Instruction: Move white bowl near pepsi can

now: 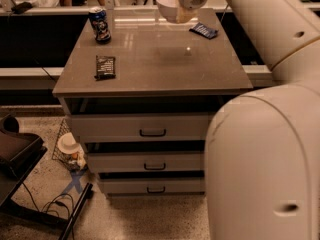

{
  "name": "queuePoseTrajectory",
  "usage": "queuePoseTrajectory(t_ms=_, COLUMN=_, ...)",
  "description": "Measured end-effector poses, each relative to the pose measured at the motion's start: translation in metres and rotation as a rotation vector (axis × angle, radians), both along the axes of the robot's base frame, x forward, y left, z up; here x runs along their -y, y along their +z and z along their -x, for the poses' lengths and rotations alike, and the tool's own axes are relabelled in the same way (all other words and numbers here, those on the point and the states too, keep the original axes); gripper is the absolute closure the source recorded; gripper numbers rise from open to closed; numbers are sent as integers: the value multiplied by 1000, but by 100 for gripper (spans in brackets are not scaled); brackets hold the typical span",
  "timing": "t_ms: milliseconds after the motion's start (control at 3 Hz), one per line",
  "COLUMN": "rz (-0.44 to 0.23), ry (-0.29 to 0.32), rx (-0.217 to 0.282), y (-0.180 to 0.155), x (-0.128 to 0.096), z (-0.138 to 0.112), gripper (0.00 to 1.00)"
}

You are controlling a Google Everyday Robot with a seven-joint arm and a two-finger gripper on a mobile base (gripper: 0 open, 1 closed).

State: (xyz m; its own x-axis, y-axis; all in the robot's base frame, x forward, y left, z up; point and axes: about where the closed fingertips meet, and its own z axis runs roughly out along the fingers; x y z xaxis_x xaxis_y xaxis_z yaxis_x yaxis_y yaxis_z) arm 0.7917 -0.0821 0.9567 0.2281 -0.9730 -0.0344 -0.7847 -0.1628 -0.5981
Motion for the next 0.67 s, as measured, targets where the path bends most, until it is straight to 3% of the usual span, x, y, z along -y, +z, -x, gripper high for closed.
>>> queuePoseTrajectory(t_ms=333, rz=-80, ry=92, rx=74, y=-18, x=-44, z=-50, gripper=100)
queuePoseTrajectory(t_ms=667, rz=-105, ry=174, rx=97, y=-36, x=-87, z=-75, gripper=100)
